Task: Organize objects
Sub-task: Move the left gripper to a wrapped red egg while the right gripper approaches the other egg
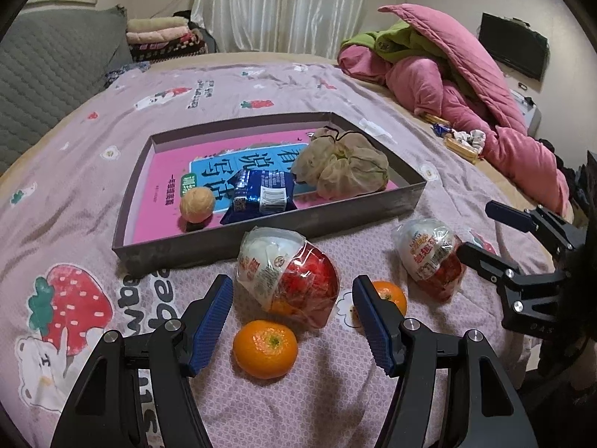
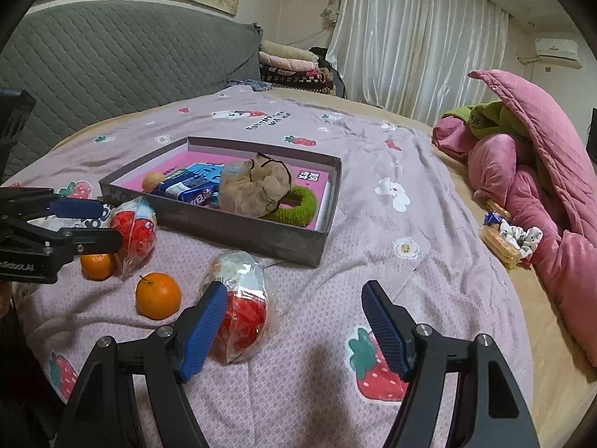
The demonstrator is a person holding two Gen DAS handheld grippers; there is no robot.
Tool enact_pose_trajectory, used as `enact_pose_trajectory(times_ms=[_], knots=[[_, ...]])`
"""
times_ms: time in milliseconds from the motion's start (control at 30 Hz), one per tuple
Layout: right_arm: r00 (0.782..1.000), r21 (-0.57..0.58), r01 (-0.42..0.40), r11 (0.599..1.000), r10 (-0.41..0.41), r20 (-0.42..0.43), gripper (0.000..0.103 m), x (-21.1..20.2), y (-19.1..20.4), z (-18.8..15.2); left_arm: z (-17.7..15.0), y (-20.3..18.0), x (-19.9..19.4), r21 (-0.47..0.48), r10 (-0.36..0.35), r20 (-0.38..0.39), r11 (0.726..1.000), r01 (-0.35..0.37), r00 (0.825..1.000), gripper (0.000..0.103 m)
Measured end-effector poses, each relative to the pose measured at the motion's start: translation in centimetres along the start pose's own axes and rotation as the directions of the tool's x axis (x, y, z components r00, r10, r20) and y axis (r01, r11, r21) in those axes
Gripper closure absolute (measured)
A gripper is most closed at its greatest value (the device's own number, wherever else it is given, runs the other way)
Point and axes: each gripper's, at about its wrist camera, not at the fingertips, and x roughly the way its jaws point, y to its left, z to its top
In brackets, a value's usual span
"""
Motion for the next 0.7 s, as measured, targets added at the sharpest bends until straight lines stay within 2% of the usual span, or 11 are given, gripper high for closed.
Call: enact_pose_trajectory(times_ms=[500,700], knots=[[0.998,-0.018,-0.051,0.999,0.050,-0.048,0.029,1.3,1.3,-0.4,0.1,-0.7,0.5,-0.005,0.004,-0.004,1.000,-0.004,1.000,0.035],[0.997,-0.019,-0.057,0.998,0.056,-0.058,0.029,2.0,1.7,-0.3,0.2,-0.9,1.1,-0.013,0.034,-0.010,0.999,-0.034,0.999,0.035]])
